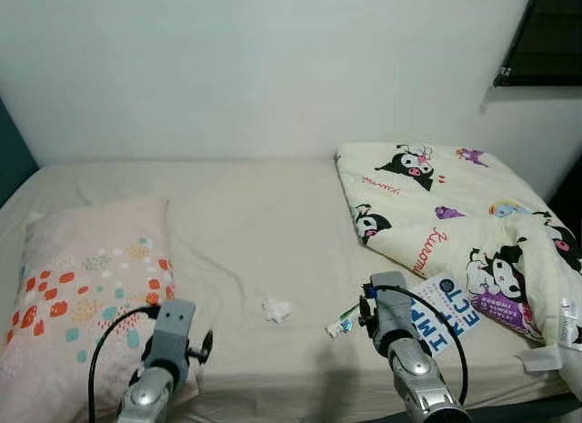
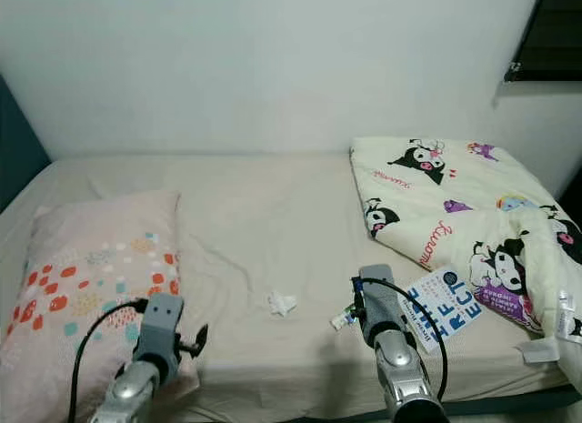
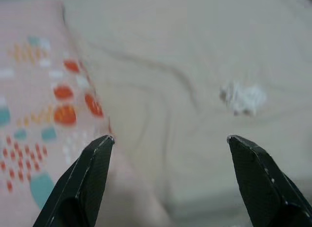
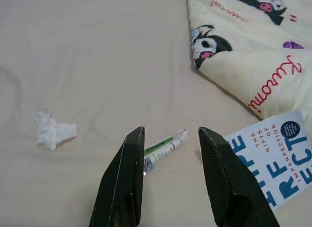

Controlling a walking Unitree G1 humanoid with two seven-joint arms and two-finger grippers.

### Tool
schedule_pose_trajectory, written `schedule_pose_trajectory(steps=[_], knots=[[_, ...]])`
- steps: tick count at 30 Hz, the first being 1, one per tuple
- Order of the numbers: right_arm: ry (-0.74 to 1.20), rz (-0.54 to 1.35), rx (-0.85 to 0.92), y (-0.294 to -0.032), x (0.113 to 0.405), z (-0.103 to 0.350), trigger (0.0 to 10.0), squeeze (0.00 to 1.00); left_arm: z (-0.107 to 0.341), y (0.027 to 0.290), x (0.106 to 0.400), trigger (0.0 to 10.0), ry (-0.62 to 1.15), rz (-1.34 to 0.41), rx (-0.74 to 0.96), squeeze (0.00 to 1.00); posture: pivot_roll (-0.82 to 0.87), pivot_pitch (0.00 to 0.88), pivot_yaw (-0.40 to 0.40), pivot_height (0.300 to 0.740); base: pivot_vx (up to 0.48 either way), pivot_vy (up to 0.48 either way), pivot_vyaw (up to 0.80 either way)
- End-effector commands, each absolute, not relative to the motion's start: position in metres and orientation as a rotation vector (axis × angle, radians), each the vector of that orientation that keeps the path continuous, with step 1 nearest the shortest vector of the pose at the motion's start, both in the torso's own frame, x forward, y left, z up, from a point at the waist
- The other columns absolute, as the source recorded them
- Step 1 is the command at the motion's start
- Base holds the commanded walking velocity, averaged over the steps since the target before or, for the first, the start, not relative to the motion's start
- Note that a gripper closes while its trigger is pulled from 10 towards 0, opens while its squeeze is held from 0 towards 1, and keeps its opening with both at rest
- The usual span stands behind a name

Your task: Clean up the room

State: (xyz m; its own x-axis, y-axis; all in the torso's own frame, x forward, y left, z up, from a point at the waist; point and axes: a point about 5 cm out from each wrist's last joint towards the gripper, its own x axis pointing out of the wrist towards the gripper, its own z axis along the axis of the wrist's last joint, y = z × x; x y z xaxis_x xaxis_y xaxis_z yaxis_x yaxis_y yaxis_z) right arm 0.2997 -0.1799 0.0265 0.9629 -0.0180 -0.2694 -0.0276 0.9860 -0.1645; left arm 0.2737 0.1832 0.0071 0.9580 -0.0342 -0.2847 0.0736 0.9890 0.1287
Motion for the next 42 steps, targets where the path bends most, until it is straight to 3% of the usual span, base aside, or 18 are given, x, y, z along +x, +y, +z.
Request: schedule_pose_trajectory(steps=[1,42], knots=[[0.252,-0.024,-0.133,-0.182,0.301,0.031,10.0,0.0,0.011,0.183,0.277,10.0,0.278,-0.041,0.117,0.0,0.0,0.0,-0.048,0.74,0.0,0.0,0.0],[0.221,-0.043,-0.11,-0.185,0.302,0.039,10.0,0.0,0.019,0.167,0.275,10.0,0.268,-0.06,0.118,0.0,0.0,0.0,-0.05,0.69,0.0,0.0,0.0]])
